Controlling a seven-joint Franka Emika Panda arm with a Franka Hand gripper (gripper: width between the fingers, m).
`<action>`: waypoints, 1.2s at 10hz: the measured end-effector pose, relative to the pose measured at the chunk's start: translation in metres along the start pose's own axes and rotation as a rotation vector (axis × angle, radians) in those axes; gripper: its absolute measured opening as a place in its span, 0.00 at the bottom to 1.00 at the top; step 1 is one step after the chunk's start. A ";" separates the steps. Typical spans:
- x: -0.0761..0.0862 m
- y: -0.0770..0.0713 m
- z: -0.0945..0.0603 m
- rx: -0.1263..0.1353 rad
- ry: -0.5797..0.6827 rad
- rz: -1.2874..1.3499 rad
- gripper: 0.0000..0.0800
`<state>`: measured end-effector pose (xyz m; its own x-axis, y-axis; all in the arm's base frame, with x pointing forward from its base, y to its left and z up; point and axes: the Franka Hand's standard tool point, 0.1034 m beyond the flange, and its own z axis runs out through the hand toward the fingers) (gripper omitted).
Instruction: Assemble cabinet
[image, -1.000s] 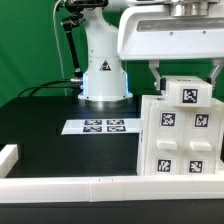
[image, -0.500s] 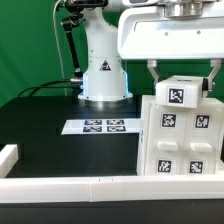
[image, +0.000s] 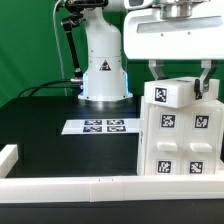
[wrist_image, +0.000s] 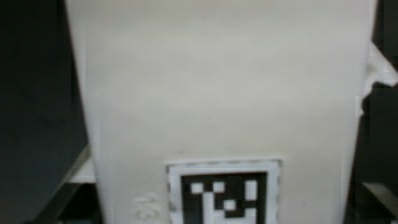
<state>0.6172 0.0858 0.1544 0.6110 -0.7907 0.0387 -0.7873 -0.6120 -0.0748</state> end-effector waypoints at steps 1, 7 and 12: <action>-0.001 0.000 0.000 0.000 -0.001 0.090 0.70; -0.006 -0.003 -0.002 0.019 -0.059 0.609 0.70; -0.004 -0.002 -0.001 0.028 -0.095 0.743 0.71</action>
Offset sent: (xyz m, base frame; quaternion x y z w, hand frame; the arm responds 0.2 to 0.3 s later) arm -0.0155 -0.0002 -0.0024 -0.0061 -0.0021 0.2844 0.9587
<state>0.6163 0.0904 0.1558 -0.0754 -0.9902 -0.1178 -0.9937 0.0844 -0.0736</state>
